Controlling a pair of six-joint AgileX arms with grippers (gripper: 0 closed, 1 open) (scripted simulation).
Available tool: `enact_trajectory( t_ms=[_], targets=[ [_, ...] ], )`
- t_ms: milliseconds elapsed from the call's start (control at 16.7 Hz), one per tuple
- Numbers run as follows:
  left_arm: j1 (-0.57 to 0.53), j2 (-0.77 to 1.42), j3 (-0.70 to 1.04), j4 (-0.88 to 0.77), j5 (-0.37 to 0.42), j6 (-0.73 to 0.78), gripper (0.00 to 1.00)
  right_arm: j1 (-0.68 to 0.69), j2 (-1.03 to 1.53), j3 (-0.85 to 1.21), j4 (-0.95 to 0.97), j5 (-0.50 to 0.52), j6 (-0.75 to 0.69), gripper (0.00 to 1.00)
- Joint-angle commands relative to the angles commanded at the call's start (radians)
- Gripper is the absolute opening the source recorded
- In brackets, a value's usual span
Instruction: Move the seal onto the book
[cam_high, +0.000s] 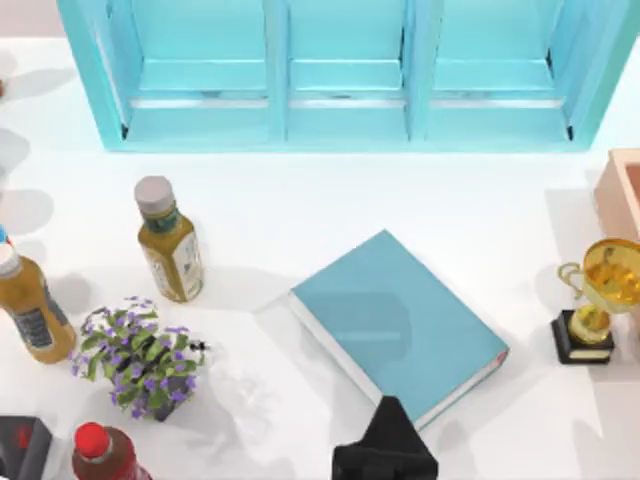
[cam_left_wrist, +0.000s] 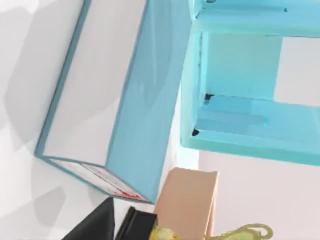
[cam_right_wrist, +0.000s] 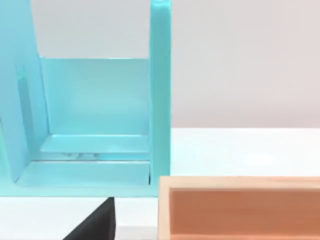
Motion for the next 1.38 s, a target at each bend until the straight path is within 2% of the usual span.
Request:
enact_trajectory(
  t_ms=[120,300,540,840,1200,1380],
  targets=[
    [0.026,-0.027,0.001,0.002,0.015,0.03,1.0,0.0,0.0,0.0,0.0,0.0,0.0,1.0],
    [0.125,-0.141,-0.002,0.011,0.075,0.151,1.0,0.0,0.0,0.0,0.0,0.0,0.0,1.0],
    [0.338,-0.41,-0.03,0.027,0.211,0.458,1.0,0.0,0.0,0.0,0.0,0.0,0.0,1.0],
    [0.689,-0.836,-0.133,0.053,0.459,1.062,1.0,0.0,0.0,0.0,0.0,0.0,0.0,1.0],
    [1.138,-1.32,-0.358,0.094,0.818,1.92,1.0,0.0,0.0,0.0,0.0,0.0,0.0,1.0],
    [1.336,-1.516,-0.492,0.116,0.991,2.267,1.0,0.0,0.0,0.0,0.0,0.0,0.0,1.0]
  ],
)
